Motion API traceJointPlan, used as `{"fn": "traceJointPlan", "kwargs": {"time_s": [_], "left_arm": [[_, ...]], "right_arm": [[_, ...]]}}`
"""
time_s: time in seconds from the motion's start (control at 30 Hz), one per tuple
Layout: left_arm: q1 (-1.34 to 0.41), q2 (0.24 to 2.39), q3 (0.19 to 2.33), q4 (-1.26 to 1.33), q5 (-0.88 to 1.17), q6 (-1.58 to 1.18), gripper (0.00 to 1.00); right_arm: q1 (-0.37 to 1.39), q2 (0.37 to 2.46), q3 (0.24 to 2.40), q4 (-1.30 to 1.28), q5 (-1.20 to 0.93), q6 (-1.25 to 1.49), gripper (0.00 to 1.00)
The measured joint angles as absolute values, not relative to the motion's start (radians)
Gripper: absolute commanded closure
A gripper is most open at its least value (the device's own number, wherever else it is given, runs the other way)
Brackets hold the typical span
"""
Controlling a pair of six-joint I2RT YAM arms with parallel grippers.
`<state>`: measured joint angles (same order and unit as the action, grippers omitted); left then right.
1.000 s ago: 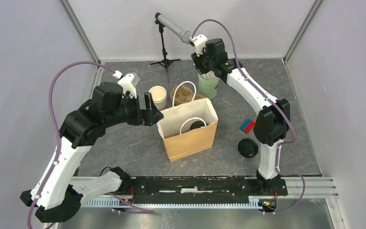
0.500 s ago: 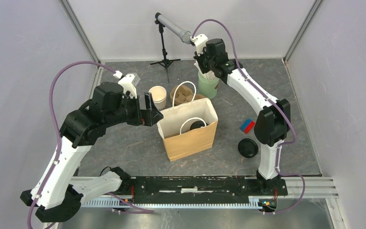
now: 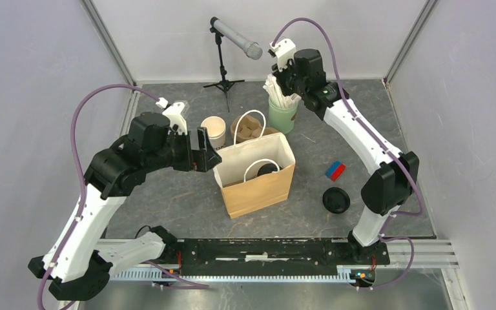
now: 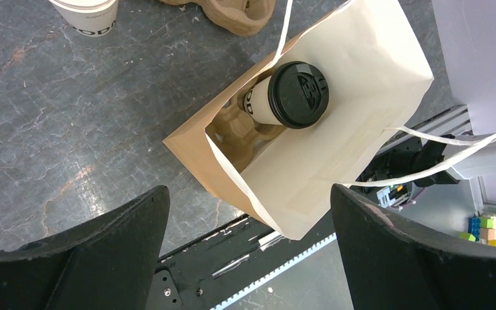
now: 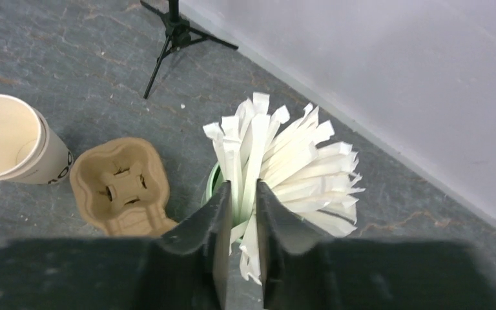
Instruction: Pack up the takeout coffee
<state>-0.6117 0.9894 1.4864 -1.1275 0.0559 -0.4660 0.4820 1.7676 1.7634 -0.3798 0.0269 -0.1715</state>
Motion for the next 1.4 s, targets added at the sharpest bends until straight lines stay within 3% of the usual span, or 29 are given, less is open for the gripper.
{"fn": "traceJointPlan", "kwargs": {"time_s": [0.33,0.8,1.4], "left_arm": [[-0.612,0.989,1.484,-1.128,0.065,-0.466,0.0],[-0.612,1.003,1.481,-1.128,0.091,-0.461,0.0],[-0.612,0.983,1.459,-1.128,0.108,-0.459,0.0]], "right_arm": [[0.469,1.857,1.864,-0.451,0.015,-0.147,0.64],[0.468,1.857,1.839,-0.616,0.008,-0.049,0.62],[0.468,1.857,1.828,-0.637,0.027,-0.033,0.62]]}}
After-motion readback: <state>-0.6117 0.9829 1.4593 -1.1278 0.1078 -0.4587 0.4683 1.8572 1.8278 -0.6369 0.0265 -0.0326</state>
